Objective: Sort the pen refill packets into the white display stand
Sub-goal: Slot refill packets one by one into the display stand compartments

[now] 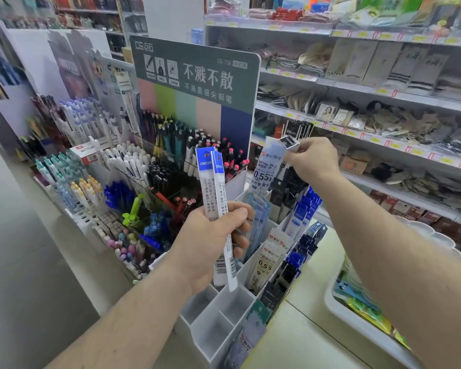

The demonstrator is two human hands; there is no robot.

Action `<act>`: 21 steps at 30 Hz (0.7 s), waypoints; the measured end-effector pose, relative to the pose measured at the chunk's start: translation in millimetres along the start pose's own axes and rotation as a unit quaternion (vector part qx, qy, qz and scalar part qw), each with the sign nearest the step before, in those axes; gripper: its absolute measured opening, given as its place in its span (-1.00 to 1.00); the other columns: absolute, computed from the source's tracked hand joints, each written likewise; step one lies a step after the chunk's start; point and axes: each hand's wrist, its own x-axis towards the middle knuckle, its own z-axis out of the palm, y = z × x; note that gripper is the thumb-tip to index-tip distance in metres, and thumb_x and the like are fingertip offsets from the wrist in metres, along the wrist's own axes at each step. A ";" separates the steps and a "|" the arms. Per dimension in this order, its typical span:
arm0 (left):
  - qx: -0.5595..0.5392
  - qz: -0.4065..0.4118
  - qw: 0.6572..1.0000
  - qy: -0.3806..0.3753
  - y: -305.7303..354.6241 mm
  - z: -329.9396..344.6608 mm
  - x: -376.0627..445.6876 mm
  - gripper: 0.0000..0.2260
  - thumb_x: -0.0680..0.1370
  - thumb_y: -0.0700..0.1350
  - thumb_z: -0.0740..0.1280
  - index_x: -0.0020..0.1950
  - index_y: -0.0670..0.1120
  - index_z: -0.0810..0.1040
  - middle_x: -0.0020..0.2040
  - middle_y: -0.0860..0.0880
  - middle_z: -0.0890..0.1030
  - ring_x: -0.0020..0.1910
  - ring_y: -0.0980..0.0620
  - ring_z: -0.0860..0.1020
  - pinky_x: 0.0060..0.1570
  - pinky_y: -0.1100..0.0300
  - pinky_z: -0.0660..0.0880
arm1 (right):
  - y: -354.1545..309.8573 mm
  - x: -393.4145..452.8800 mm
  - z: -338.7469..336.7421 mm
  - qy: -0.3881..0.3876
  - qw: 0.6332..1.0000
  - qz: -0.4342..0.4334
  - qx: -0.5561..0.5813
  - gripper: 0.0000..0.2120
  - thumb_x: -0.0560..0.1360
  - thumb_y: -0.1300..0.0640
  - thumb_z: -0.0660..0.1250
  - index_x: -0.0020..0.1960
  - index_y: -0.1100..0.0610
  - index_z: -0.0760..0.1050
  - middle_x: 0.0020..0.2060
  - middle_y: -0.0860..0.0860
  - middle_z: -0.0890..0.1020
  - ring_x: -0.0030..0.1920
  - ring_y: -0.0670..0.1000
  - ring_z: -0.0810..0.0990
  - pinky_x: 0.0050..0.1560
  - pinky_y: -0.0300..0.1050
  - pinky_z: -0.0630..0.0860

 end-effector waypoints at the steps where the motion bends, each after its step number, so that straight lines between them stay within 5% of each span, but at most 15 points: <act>1: 0.005 0.009 1.000 -0.001 -0.3 -0.4 -1.1 -0.86 0.59 -0.25 0.31 0.05 -0.31 0.59 -0.36 -0.03 0.55 -0.46 0.08 0.50 -0.48 0.27 0.44 | 0.4 0.6 2.0 -0.021 0.999 0.003 -0.041 -0.75 0.48 0.11 0.46 -0.22 0.29 0.58 -0.27 0.02 0.57 -0.26 -0.02 0.49 -0.21 -0.10 0.45; 7: 0.028 0.060 0.997 -0.029 2.4 4.8 -13.0 -0.57 0.35 0.04 0.40 0.04 -0.28 0.57 -0.36 -0.03 0.58 -0.46 0.03 0.55 -0.46 0.23 0.48 | -7.5 -0.7 -2.1 -0.059 0.988 0.002 -0.145 -0.67 0.41 0.02 0.55 -0.34 0.15 0.48 -0.31 -0.01 0.54 -0.18 0.03 0.53 -0.20 -0.10 0.43; 15: 0.027 0.008 0.995 -0.093 -10.8 27.9 -28.8 -0.73 0.40 0.07 0.35 -0.12 -0.14 0.56 -0.46 -0.03 0.50 -0.50 0.00 0.52 -0.44 0.19 0.49 | -2.9 -41.8 -36.1 0.036 0.995 -0.048 -0.081 -0.74 0.48 0.04 0.47 0.12 0.12 0.60 -0.01 -0.02 0.59 -0.01 -0.03 0.53 -0.07 -0.16 0.43; 18: 0.006 -0.050 0.990 -0.135 -22.2 35.2 -32.5 -0.74 0.42 0.04 0.34 -0.09 -0.16 0.54 -0.48 0.00 0.37 -0.54 0.09 0.33 -0.49 0.27 0.34 | 3.0 -80.0 -46.6 0.033 0.997 -0.026 0.066 -0.95 0.50 0.12 0.43 -0.05 0.07 0.63 -0.22 -0.08 0.62 -0.22 -0.13 0.55 -0.23 -0.24 0.44; 21: -0.026 -0.127 0.976 -0.173 -38.5 39.6 -34.9 -0.79 0.47 -0.09 0.37 0.04 -0.16 0.51 -0.45 0.03 0.33 -0.51 0.11 0.28 -0.45 0.27 0.24 | 9.3 -131.0 -53.1 -0.021 0.980 -0.002 0.198 -0.87 0.50 0.12 0.45 -0.23 0.01 0.63 -0.43 -0.12 0.59 -0.44 -0.18 0.47 -0.41 -0.30 0.43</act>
